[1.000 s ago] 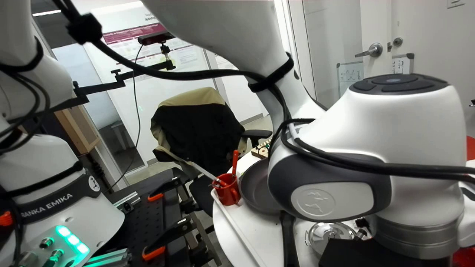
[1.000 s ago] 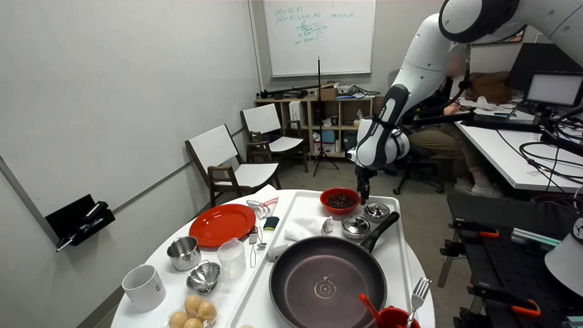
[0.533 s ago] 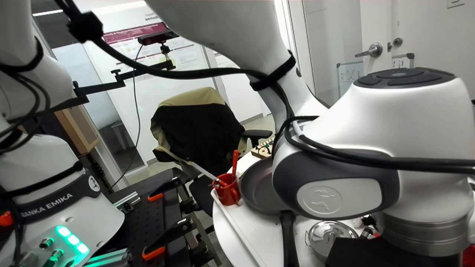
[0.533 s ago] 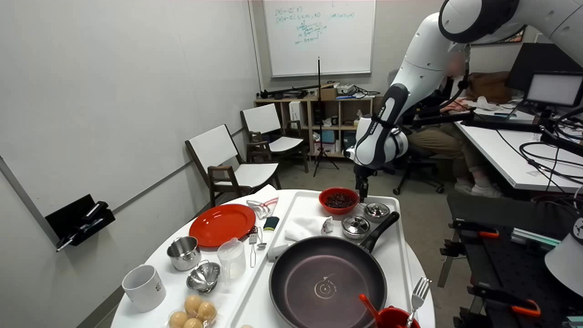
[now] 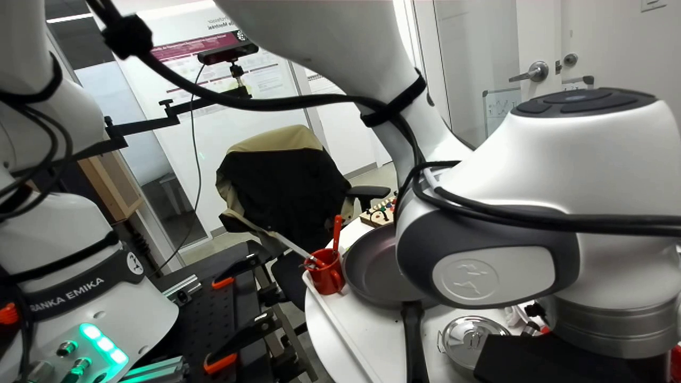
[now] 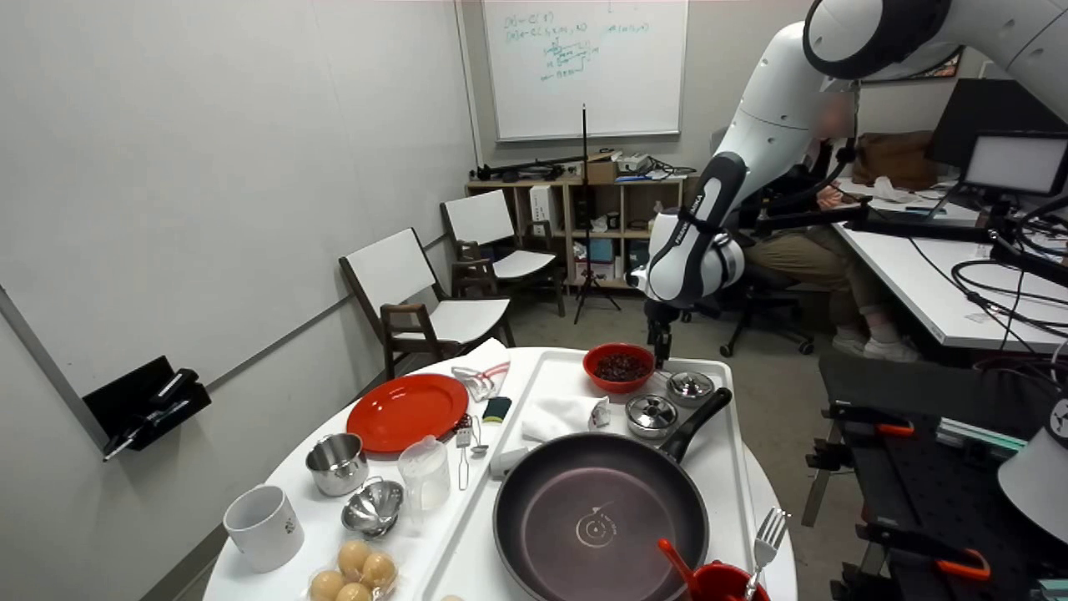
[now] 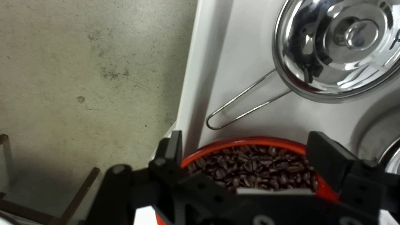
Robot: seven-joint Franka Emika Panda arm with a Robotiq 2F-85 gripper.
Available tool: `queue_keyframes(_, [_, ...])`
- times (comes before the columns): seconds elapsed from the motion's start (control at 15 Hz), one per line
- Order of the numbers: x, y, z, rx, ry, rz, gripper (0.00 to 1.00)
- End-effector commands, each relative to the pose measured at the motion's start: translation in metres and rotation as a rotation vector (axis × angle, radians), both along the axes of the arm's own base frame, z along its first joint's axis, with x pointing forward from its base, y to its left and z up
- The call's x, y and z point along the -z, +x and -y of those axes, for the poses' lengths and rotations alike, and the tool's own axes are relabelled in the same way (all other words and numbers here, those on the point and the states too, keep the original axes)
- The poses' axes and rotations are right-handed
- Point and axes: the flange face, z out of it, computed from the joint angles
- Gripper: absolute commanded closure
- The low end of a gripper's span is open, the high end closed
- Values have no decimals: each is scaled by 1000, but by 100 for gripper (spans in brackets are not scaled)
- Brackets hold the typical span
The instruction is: Move the red bowl backwards.
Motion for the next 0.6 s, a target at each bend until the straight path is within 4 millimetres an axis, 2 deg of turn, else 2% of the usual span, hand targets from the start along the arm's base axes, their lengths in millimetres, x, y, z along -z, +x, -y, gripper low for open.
queue_keyframes(0.0, [2, 6, -2, -6, -1, -8, 0])
queue_keyframes(0.53, [2, 6, -3, -9, 8, 3, 0])
